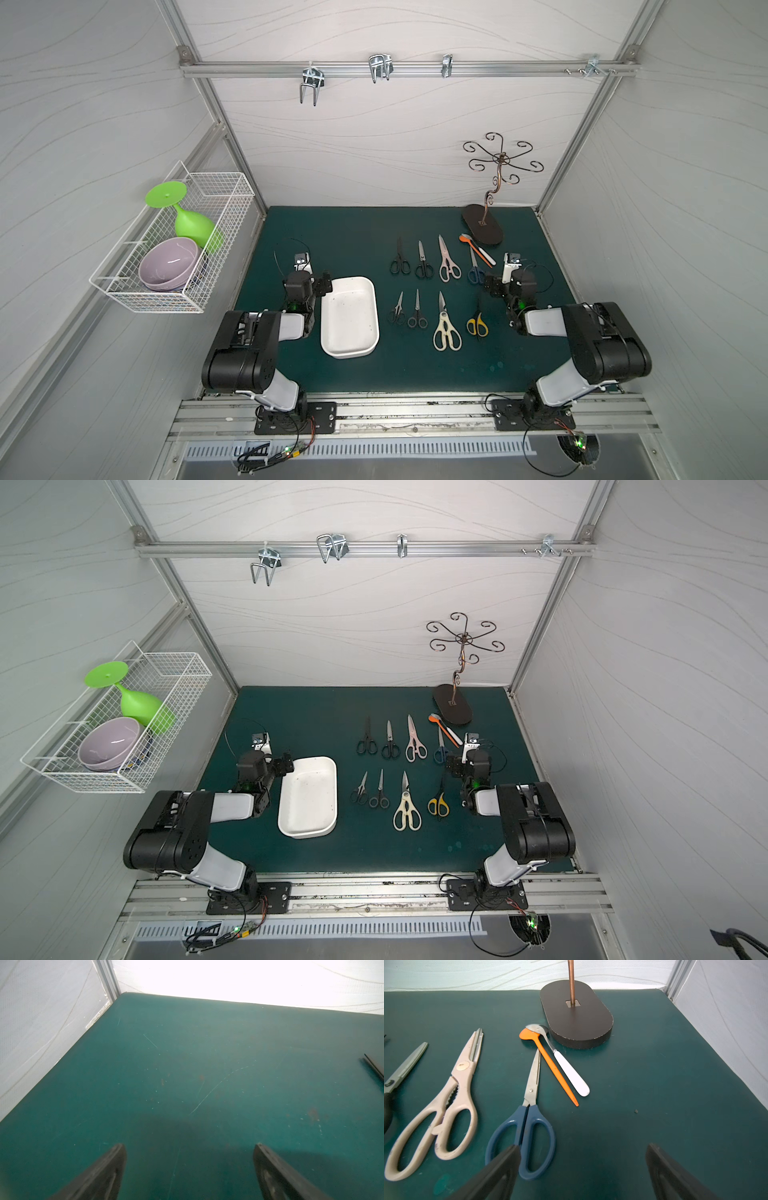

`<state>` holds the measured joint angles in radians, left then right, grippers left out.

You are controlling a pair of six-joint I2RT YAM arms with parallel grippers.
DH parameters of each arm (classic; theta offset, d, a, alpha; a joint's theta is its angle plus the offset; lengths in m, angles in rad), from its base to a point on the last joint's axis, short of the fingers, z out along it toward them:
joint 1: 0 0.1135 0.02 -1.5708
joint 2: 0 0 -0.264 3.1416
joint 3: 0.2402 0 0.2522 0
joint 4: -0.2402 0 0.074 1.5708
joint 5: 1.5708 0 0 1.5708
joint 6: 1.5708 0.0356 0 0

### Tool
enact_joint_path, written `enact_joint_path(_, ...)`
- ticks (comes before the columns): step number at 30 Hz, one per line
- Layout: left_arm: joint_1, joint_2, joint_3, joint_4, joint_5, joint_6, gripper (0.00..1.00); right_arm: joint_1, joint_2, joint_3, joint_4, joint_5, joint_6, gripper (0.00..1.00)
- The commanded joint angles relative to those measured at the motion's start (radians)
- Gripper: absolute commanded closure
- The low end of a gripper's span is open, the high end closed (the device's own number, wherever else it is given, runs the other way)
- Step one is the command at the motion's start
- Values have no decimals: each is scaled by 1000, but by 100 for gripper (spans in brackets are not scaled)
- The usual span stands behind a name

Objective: Take the scissors out of the storage box
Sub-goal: Reset both arms

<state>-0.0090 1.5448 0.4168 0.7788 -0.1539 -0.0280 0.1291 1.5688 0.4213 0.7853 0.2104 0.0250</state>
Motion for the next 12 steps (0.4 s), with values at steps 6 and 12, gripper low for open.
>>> enact_joint_path(6, 3, 9, 0, 66, -3, 8, 0, -14, 10, 27, 1, -34, -1, 1)
enact_joint_path(12, 3, 9, 2, 65, -1, 9, 0, -15, -4, 13, 14, -37, -2, 1)
